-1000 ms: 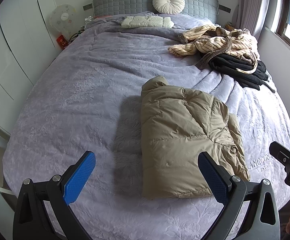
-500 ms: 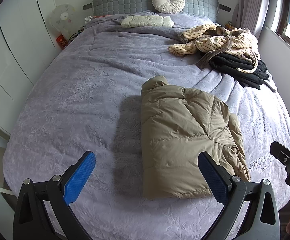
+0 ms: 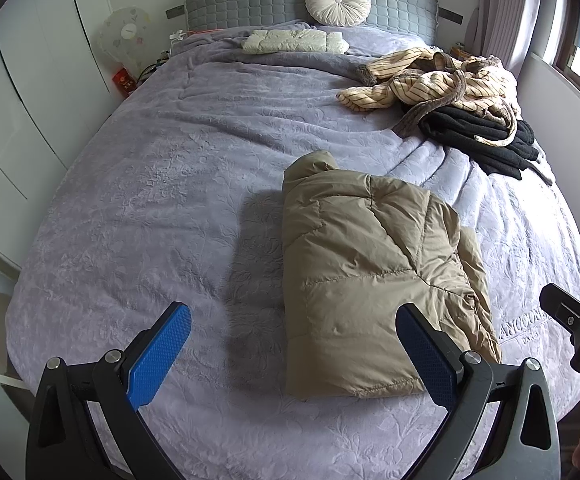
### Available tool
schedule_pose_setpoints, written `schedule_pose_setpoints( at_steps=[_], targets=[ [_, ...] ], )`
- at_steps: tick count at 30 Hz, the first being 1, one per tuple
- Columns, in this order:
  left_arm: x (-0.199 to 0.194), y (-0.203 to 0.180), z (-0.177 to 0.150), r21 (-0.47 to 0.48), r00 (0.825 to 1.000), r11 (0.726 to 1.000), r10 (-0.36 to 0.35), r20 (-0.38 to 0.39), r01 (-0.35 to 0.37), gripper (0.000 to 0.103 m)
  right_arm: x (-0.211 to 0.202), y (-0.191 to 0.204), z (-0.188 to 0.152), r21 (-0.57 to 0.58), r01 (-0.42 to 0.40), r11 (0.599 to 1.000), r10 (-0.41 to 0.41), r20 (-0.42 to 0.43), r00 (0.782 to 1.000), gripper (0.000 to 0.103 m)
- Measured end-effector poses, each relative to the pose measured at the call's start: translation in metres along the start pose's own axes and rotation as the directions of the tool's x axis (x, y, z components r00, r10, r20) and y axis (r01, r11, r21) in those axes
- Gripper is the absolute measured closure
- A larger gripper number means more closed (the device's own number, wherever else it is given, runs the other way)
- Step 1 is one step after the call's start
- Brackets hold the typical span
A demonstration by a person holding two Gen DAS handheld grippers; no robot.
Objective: Fold large clothes
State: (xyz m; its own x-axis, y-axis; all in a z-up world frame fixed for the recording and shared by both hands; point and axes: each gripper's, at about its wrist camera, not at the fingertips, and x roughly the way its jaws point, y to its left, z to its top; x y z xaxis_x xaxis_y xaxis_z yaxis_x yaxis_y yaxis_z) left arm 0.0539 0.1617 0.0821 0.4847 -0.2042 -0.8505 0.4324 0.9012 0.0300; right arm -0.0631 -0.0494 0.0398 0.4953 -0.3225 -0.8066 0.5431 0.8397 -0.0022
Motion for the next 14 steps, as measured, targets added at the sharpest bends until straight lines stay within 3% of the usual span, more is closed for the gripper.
schedule_pose_setpoints(
  at_steps=[14],
  targets=[
    [0.0023, 0.0026, -0.0040, 0.003, 1.000, 1.000, -0.007, 0.019, 0.007, 0.000, -0.0010, 0.0020, -0.0006, -0.002, -0.001, 1.000, 0.001, -0.004, 1.000, 0.000]
  ],
)
